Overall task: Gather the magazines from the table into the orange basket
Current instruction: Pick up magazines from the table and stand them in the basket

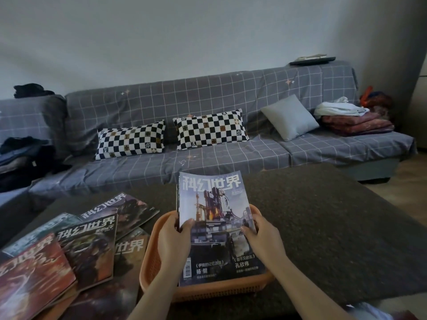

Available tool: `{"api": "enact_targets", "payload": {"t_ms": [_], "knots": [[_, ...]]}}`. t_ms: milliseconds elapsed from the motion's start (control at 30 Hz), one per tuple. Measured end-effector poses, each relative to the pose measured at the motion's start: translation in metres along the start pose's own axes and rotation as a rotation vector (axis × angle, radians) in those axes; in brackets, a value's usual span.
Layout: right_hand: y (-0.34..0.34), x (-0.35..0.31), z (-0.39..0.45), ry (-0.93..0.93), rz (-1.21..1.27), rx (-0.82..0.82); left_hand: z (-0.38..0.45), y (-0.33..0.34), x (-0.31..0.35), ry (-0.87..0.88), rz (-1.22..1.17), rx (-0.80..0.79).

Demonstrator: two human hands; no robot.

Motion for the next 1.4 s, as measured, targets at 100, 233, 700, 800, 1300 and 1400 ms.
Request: {"api": "enact_targets", "payload": {"t_ms": [100, 233, 700, 800, 1300, 1400], "knots": [[0.002, 0.000, -0.002, -0.023, -0.058, 0.000, -0.002, -0.001, -0.002, 0.039, 0.063, 0.019], [0.005, 0.001, -0.001, -0.022, -0.155, 0.026, -0.003, -0.004, -0.007, -0.015, 0.061, 0.006], [0.013, 0.003, 0.012, 0.055, -0.112, -0.145, 0.004, 0.001, -0.023, -0.241, 0.064, -0.177], [0.023, 0.006, 0.028, 0.249, 0.161, -0.263, 0.012, 0.011, -0.031, -0.473, -0.113, -0.449], [0.021, 0.003, 0.046, 0.019, 0.726, -0.028, 0.027, -0.002, -0.016, -0.234, -0.576, -0.623], [0.015, -0.007, 0.057, -0.039, 0.749, -0.002, 0.039, -0.010, -0.004, -0.154, -0.581, -0.624]]}}
Point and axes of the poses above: each hand's wrist, its own z-axis towards the middle knuckle, its own y-axis out of the palm, x = y × z, the point moved 5 cm from there along z, towards the middle knuckle, and after that the axes turned 14 degrees about -y, right-handed, at the moved point
